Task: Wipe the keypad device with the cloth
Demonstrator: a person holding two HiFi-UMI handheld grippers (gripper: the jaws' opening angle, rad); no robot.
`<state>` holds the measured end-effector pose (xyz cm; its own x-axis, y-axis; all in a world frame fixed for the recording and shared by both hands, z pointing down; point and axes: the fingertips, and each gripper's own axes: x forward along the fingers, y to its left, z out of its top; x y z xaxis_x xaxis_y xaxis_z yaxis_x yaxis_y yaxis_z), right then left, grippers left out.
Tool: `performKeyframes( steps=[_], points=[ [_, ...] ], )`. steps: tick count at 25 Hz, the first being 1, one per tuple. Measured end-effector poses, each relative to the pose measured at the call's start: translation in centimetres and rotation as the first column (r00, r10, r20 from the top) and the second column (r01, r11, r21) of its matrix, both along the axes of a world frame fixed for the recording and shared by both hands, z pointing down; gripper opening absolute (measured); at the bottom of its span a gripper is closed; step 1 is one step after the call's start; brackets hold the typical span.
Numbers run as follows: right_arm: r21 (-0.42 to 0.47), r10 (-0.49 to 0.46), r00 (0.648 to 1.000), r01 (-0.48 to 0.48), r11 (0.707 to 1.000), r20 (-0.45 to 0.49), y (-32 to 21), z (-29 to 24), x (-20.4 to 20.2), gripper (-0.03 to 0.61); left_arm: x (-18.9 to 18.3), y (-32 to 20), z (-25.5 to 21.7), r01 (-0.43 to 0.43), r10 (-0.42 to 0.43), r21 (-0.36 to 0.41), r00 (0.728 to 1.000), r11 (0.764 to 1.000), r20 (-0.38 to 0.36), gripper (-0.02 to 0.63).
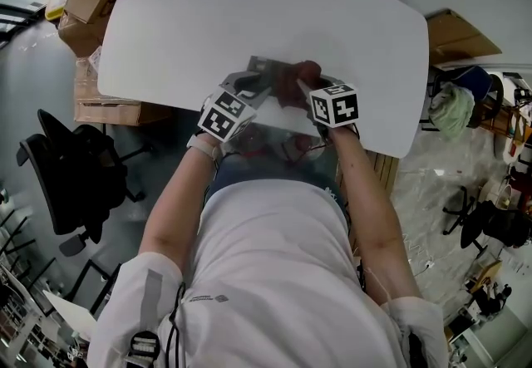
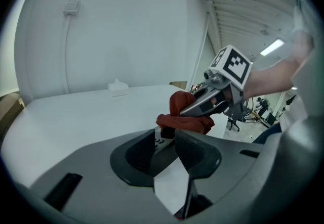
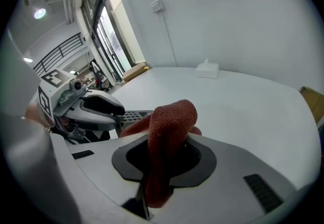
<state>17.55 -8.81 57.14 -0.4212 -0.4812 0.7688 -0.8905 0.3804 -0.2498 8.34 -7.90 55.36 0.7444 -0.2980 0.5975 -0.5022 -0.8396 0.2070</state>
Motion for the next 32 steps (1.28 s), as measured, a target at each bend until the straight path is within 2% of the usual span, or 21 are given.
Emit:
performKeyframes(
  steps=[5, 9, 14, 22, 32],
  points=[
    [-0.032, 0.034, 0.999, -0.034, 0.999, 0.024, -1.3, 1.8, 0.9, 0.089, 0.1, 0.1, 0.0, -0.005, 0.005, 0.015, 1.0, 1.0, -0.022, 0.123],
    [-0.066, 0.038, 0.999, -0.038, 0.997, -0.002, -3.0, 3.5, 1.6, 0.089, 0.2, 0.1, 0.0, -0.011, 0.012, 0.006, 0.999, 1.0, -0.041, 0.123],
    [-0.097, -0.024, 0.998, 0.018, 0.995, -0.062, -4.3, 4.9, 1.6, 0.087, 0.2, 0.0, 0.0, -0.011, 0.012, 0.023, 0.998, 1.0, -0.055, 0.124],
    [-0.076, -0.135, 0.982, 0.126, 0.989, -0.129, -5.4, 5.8, 0.3, 0.083, 0.5, 0.0, -0.5, -0.006, 0.008, 0.021, 0.996, 1.0, -0.088, 0.132],
    [-0.043, -0.214, 0.975, 0.212, 0.976, -0.064, -5.3, 5.1, -2.1, 0.081, 0.4, 0.0, -0.6, 0.0, 0.003, 0.027, 0.995, 1.0, -0.098, 0.132]
  ],
)
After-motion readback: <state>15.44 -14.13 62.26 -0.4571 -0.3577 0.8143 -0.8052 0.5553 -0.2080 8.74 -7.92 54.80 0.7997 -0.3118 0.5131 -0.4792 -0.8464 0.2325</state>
